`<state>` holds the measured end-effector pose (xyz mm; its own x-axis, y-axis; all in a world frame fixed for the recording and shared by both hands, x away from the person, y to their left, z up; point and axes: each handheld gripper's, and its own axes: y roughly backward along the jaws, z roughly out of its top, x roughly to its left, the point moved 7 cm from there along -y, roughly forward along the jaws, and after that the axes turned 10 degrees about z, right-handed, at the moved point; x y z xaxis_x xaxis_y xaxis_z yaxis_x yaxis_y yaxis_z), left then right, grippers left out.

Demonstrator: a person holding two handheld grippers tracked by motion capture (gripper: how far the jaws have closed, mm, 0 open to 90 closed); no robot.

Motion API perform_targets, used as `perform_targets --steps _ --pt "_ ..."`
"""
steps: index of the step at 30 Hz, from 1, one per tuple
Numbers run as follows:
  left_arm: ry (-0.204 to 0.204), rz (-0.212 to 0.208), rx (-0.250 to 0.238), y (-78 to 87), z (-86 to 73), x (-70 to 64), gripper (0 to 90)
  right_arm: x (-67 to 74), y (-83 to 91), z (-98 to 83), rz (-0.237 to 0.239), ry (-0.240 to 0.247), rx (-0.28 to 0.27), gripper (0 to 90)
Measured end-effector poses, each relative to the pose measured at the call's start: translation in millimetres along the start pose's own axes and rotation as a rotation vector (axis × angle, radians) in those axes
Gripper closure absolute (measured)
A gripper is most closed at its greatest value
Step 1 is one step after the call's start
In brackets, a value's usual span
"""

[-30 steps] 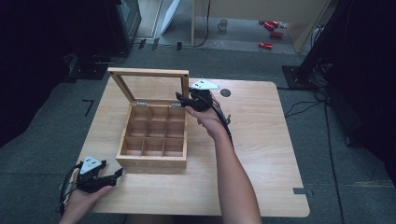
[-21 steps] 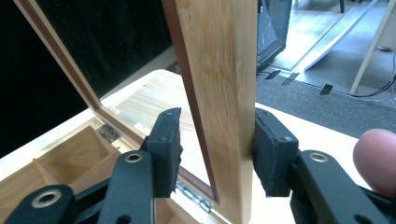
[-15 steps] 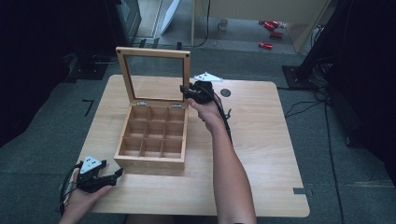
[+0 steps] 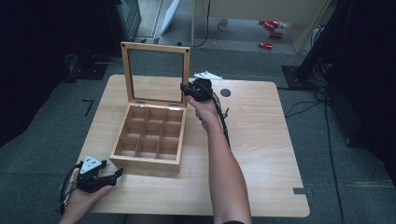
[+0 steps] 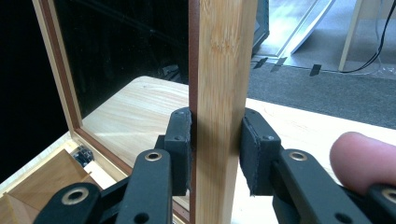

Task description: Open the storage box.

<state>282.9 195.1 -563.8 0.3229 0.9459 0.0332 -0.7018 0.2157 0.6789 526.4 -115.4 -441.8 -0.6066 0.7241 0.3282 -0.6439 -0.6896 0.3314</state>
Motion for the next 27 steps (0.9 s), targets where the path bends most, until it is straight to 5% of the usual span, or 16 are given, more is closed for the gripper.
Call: perform_targets --steps 23,27 --pt "-0.006 0.0 0.0 0.1 -0.1 -0.1 23.1 1.7 -12.2 6.7 -0.092 0.032 0.016 65.8" --pt "-0.006 -0.001 0.002 0.3 -0.3 -0.4 23.2 3.0 -9.5 8.4 -0.144 0.023 0.012 53.7"
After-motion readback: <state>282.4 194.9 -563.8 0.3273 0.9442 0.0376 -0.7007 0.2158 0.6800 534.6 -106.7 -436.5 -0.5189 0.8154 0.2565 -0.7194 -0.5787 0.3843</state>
